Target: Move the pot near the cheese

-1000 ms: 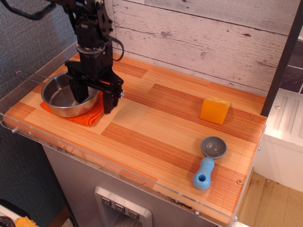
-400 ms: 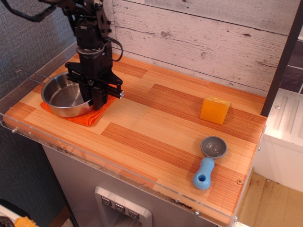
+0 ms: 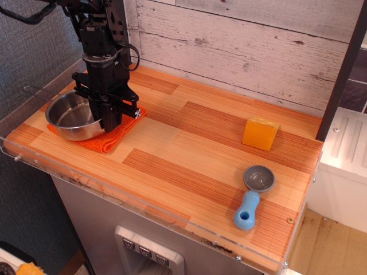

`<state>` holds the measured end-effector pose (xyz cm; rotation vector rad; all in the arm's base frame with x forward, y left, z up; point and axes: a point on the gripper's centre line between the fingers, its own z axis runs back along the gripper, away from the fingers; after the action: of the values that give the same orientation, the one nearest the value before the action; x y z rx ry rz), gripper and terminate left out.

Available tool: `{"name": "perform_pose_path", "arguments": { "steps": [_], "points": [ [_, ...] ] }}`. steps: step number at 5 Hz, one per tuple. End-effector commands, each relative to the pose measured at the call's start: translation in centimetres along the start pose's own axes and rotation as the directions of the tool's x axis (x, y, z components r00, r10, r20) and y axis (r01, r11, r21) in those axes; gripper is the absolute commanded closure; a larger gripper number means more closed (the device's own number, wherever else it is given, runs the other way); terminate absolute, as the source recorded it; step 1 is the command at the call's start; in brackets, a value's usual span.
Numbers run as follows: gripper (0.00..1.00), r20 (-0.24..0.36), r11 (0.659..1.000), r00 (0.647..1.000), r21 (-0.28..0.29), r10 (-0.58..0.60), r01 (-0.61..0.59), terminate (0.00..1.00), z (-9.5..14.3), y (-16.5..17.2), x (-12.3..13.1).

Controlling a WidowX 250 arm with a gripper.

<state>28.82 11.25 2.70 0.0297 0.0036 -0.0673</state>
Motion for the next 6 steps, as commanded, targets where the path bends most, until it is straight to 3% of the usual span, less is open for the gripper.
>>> {"name": "perform_pose_path", "arguments": {
  "steps": [1,3,5,6],
  "points": [
    [1.0,0.094,0.998,0.994,0.044,-0.055,0.051,0.0,3.9,-0.1,0.6],
    [1.0,0.125,0.985,0.983,0.124,-0.137,0.122,0.0,8.5,-6.7,1.6],
    [1.0,0.137,0.975,0.972,0.146,-0.19,0.17,0.0,7.8,-15.4,5.8],
    [1.0,0.133,0.979,0.978,0.143,-0.162,0.143,0.0,5.7,-17.1,7.8]
  ]
}}
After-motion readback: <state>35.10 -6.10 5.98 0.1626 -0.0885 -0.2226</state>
